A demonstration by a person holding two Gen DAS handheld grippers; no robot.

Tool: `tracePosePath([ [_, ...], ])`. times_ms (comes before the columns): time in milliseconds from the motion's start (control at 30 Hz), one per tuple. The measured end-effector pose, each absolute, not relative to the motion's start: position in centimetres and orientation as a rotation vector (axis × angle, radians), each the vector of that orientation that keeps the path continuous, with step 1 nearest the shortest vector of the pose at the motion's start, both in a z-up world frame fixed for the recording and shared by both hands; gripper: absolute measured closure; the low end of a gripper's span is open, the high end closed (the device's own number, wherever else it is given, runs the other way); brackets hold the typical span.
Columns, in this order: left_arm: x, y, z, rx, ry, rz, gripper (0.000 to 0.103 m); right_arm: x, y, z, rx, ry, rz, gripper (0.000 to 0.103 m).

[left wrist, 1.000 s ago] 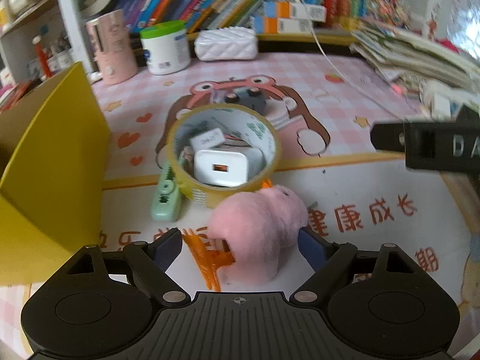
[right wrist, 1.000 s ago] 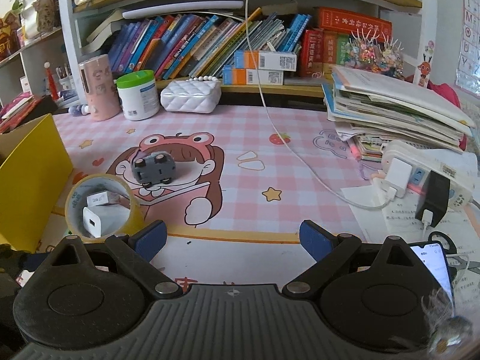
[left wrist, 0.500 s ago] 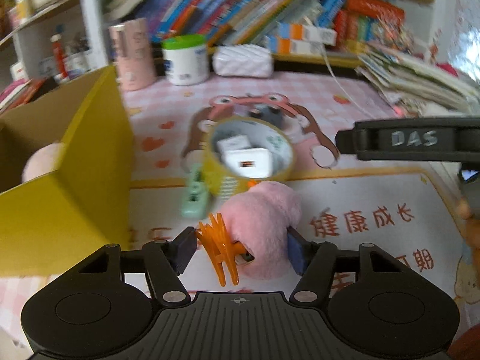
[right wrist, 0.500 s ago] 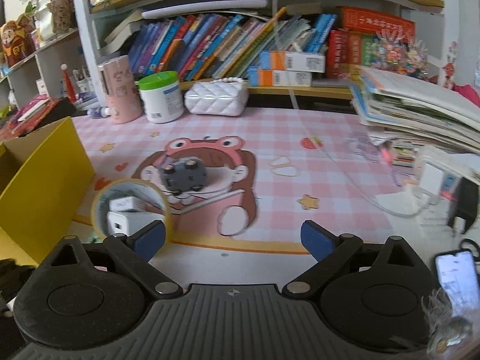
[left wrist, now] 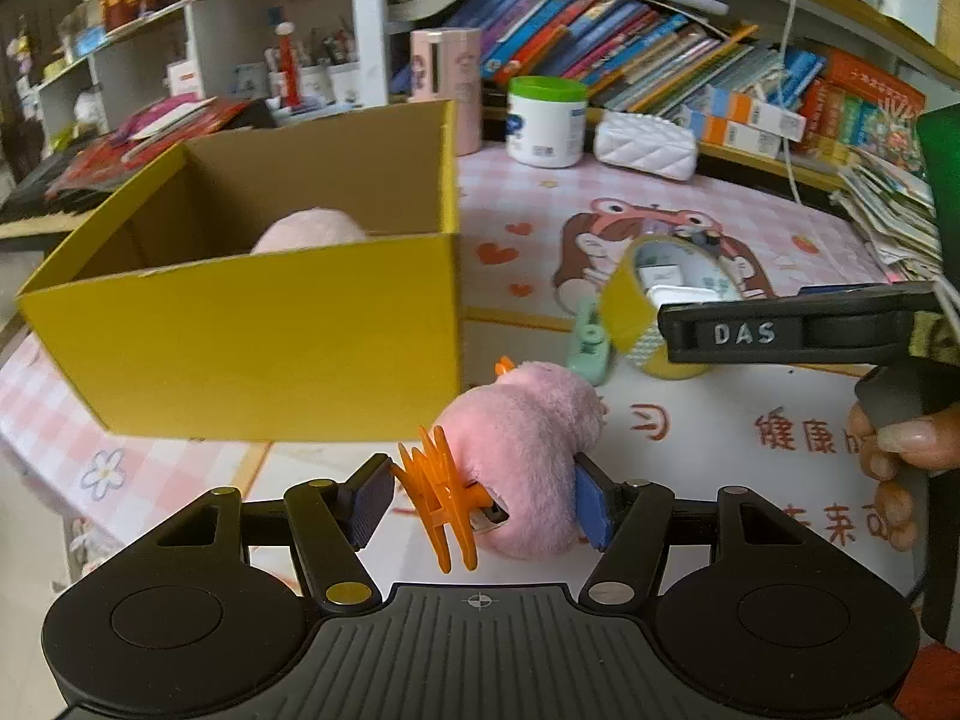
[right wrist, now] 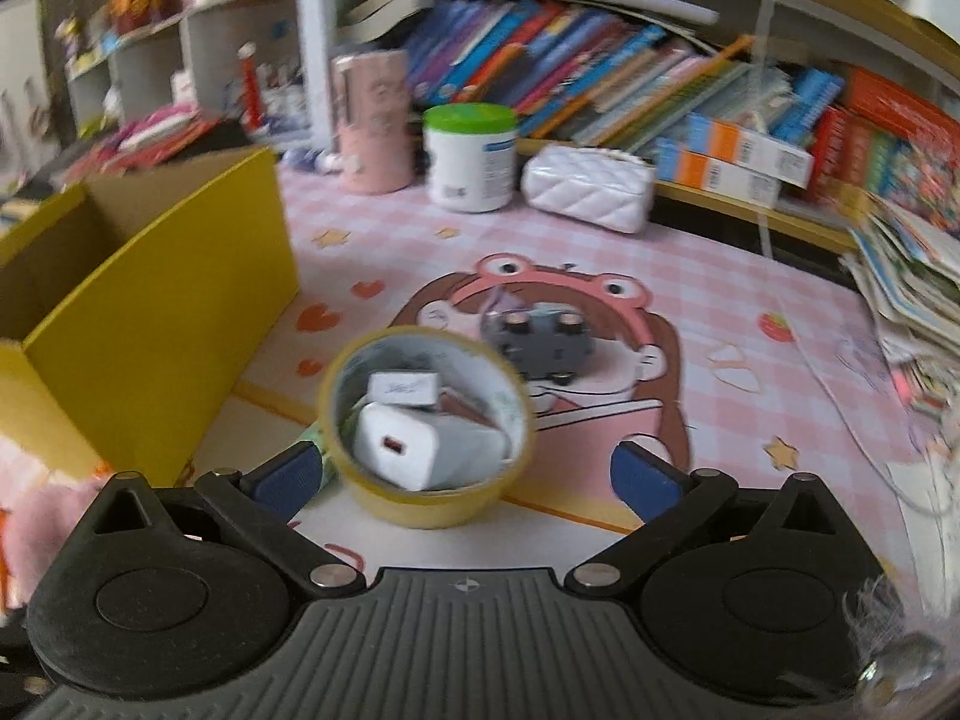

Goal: Organize objects
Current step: 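Grasp and lift the yellow tape roll with the right tool while the left tool holds the plush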

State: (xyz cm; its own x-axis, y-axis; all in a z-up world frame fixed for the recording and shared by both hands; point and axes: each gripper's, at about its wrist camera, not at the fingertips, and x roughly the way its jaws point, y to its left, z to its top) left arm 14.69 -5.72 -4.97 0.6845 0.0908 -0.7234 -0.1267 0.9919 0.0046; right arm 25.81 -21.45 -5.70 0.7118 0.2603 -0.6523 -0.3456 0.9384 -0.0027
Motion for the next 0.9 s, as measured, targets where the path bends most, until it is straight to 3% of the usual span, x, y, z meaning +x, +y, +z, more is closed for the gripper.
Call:
tracePosePath([
  [433, 12.9, -4.2, -4.5, -0.064, 0.795, 0.166, 0.041, 29.6, -19.2, -7.5, -0.162, 0.729, 0.346, 0.000],
  [567, 12.7, -4.0, -4.5, -0.063, 0.792, 0.163, 0.041, 29.7, -19.5, -7.5, -0.116, 0.729, 0.381, 0.012],
  [900, 11.4, -2.8, -3.7, -0.077, 0.738, 0.131, 0.041, 25.9, -20.5, -2.6, -0.040, 0.558, 0.317, 0.012],
])
